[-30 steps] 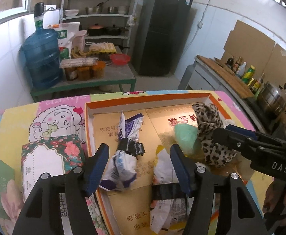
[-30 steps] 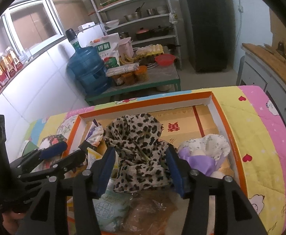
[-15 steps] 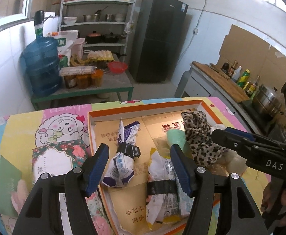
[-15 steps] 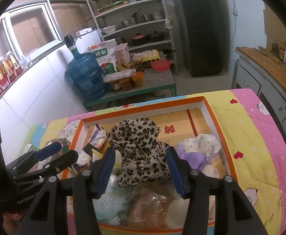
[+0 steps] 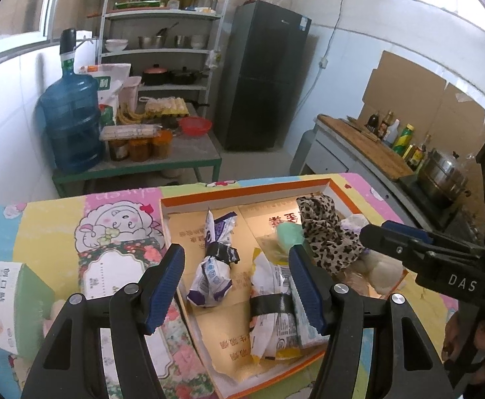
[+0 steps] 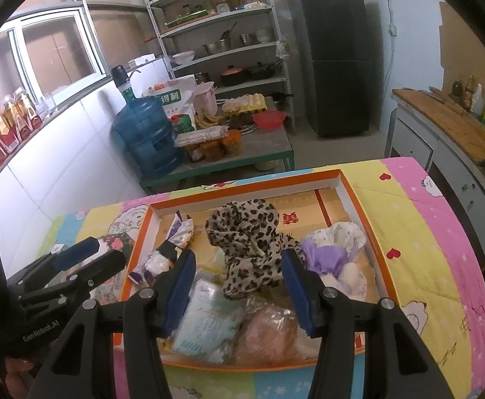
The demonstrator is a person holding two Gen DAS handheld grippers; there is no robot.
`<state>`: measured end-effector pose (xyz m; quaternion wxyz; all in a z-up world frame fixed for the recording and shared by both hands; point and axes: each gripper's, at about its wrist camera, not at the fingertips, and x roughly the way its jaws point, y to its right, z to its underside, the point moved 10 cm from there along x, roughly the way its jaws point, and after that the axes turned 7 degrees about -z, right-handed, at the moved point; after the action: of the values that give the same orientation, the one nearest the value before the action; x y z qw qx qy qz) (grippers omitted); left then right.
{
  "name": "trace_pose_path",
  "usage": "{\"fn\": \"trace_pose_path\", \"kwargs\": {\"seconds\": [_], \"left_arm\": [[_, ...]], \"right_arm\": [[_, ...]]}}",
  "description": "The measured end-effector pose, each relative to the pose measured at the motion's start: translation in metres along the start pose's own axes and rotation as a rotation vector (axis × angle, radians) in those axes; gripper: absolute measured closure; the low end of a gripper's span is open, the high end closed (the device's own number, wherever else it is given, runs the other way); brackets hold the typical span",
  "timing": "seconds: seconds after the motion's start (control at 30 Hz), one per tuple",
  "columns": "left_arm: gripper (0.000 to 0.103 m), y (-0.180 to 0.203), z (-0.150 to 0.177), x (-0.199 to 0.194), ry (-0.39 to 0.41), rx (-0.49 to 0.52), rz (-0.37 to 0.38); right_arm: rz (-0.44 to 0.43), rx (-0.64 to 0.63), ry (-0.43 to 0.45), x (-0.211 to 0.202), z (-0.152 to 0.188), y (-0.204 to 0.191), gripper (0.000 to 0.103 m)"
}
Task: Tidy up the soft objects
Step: 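Move both open grippers from the box back over the remaining pile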
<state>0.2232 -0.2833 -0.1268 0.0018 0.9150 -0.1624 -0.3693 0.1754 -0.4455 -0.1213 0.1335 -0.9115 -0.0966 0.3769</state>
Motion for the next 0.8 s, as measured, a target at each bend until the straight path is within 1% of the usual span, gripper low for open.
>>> {"fn": "trace_pose_path", "kwargs": {"seconds": [0.33,0.6,0.8], "left_arm": [[0.036,-0.019,0.001,-0.033,0.035,-0.014,0.011],[0.036,-0.044,0.006,-0.065,0.064,-0.011,-0.005],[0.036,-0.07,0.014,-0.088,0.075,-0.018,-0.014]], "right_arm": [[0.026,-0.01,0.019,-0.019,0.004,-0.022,0.049],[0.032,-0.025,0.033,-0.031,0.01,-0.054,0.049],[0.032,-0.037,0.045,-0.04,0.018,-0.081,0.049]]}}
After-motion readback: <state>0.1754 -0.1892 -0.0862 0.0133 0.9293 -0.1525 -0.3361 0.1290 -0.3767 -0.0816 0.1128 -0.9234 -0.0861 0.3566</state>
